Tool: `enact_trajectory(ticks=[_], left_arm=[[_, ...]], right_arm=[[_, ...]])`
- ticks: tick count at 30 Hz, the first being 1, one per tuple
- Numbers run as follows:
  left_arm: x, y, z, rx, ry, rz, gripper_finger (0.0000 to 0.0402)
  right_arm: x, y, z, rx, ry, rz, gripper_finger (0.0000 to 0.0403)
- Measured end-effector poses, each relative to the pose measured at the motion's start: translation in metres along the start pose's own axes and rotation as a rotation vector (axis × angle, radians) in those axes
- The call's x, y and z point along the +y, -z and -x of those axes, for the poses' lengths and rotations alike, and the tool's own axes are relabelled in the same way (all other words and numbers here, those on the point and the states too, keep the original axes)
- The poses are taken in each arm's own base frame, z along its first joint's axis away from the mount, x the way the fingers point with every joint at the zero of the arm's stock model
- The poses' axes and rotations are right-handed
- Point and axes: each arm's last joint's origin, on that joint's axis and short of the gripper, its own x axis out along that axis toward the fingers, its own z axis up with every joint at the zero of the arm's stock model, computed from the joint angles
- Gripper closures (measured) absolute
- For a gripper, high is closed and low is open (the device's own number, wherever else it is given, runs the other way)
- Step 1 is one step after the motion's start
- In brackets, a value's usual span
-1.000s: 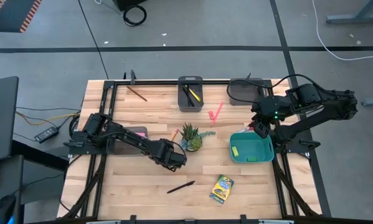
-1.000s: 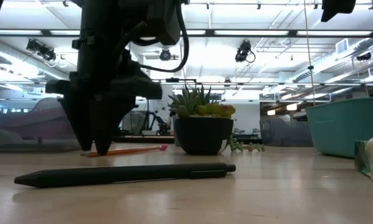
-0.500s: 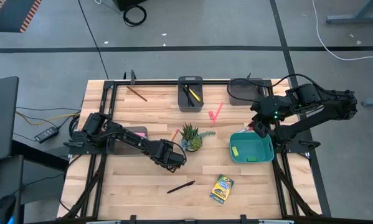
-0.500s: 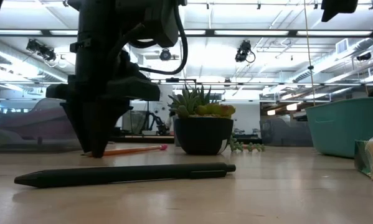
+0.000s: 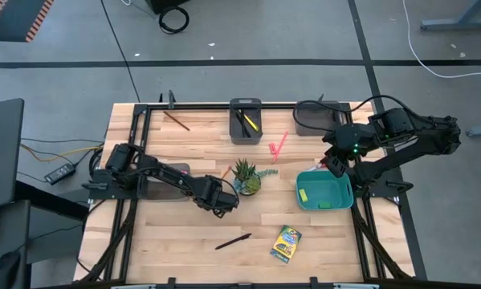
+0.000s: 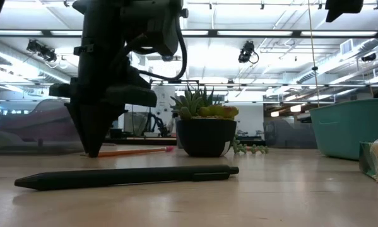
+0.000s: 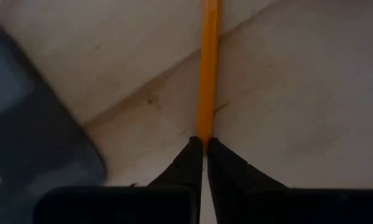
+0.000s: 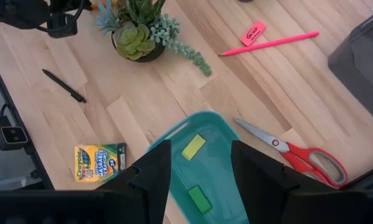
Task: Sort crayons/erasers/pens/pencils in bins
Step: Put the orange pencil into the right black bin
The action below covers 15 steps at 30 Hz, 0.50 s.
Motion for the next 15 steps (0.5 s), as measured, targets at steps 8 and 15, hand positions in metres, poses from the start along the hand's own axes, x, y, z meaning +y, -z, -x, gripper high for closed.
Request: enact_trajectory(ticks=[8,15], left_arm=[[0.007,-0.012,0.012,-0.026,0.028,-0.033,0.0379],[0.024,-0.029,0.045,-0.145,0.088,-0.013,0.0395]], right_arm=[[0.000,0.000,0.000,-0.003,-0.003,-0.061,0.0230],[0.002,-0.003,-0.003,-0.020,0.012,-0.098,0.0230]])
